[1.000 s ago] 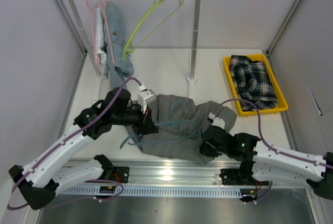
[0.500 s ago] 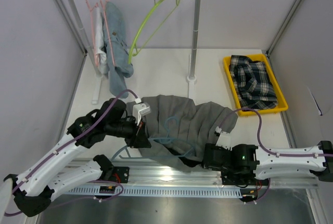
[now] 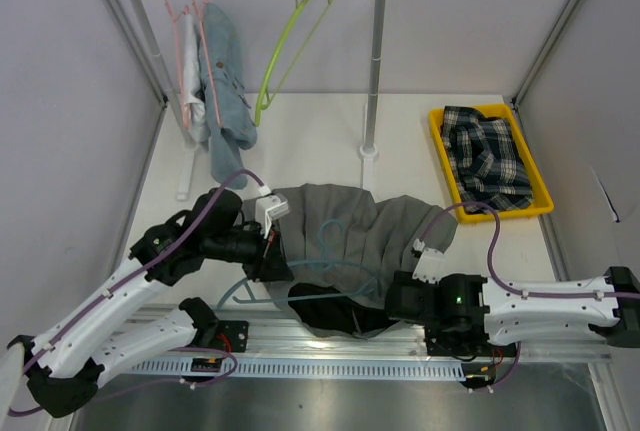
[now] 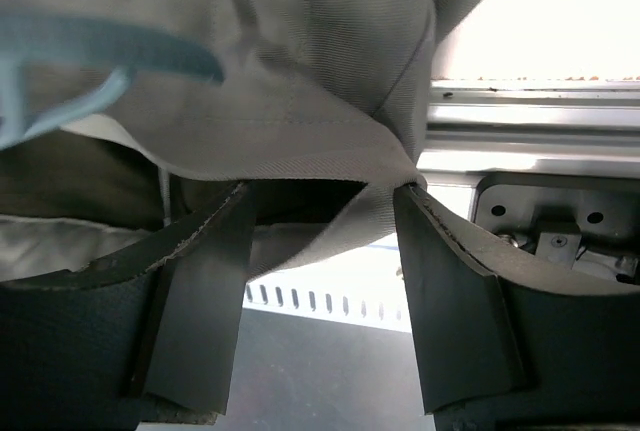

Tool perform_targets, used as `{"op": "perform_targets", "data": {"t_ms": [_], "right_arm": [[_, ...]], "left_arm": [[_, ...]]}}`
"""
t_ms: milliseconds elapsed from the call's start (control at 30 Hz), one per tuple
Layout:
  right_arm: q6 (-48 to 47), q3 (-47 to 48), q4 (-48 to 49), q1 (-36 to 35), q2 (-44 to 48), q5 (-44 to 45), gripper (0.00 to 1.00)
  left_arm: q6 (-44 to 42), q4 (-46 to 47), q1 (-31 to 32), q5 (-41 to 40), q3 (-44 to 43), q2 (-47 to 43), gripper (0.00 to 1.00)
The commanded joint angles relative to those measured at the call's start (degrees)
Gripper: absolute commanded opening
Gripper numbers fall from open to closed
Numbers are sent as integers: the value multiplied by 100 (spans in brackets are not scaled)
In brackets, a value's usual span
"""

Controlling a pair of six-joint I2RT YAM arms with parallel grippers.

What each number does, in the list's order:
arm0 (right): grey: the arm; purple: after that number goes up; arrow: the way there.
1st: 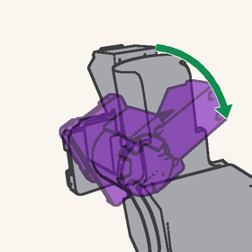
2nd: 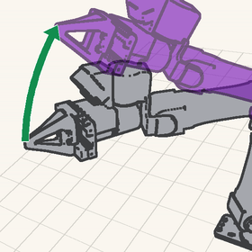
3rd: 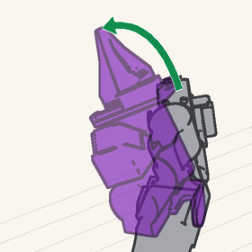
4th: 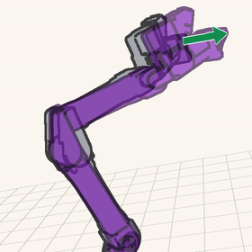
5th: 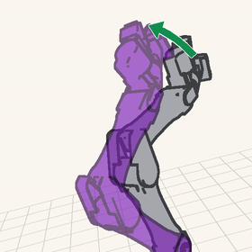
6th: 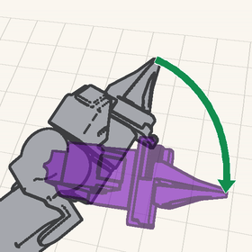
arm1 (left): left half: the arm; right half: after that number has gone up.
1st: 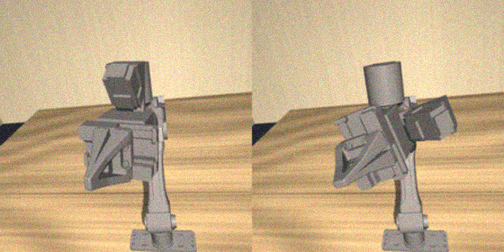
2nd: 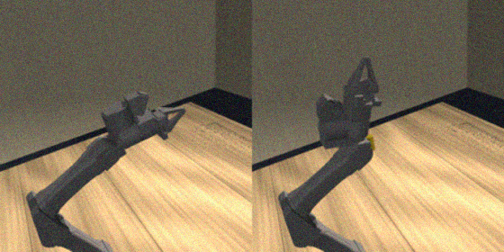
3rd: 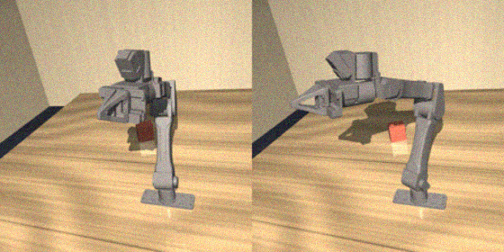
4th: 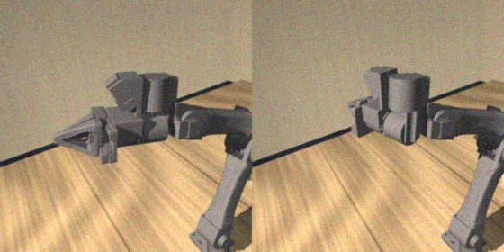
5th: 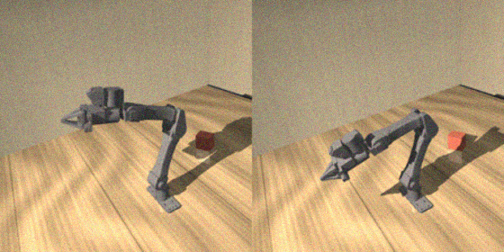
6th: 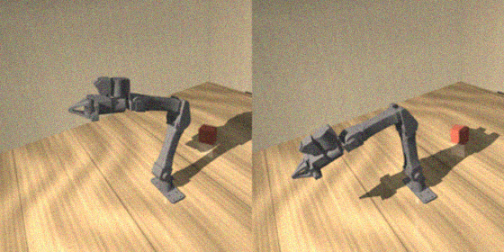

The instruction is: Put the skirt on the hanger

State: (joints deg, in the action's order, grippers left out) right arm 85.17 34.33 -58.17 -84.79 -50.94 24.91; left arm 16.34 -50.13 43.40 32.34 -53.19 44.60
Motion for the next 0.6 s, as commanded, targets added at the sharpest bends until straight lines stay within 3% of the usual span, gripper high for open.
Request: {"op": "perform_targets", "data": {"t_ms": [0,567], "right_arm": [[-53,399,-282,-46,-39,383,62],[114,742,-1143,-187,-110,480,68]], "left_arm": [[80,328,20,-113,54,84,0],[28,1058,20,-140,661,435,0]]}}
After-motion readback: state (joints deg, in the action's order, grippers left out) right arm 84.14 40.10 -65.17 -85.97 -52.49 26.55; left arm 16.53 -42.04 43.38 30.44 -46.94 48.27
